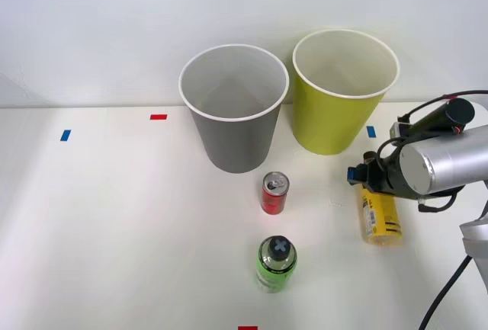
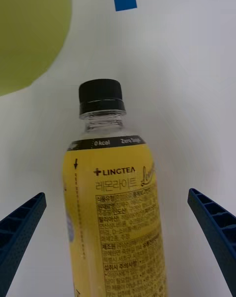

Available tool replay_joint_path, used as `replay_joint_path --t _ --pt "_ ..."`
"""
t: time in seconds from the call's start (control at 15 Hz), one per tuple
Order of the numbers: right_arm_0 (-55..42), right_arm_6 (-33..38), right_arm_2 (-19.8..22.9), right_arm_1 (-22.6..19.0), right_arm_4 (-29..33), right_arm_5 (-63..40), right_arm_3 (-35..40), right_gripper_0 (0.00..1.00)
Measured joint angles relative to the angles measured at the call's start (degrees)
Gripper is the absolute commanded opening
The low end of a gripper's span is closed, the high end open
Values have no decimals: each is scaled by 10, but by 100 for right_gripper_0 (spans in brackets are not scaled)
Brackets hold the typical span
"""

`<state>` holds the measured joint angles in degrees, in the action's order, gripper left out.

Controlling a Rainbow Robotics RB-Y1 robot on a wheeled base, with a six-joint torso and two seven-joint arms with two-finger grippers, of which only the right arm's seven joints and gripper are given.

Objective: Put cans in the gray bin, plastic bottles in the light green bin

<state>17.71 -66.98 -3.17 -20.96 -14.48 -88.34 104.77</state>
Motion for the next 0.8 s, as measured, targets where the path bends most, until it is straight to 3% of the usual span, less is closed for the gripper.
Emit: replay_joint_path --t 0.8 --pt "31 0 0 27 42 2 -68 100"
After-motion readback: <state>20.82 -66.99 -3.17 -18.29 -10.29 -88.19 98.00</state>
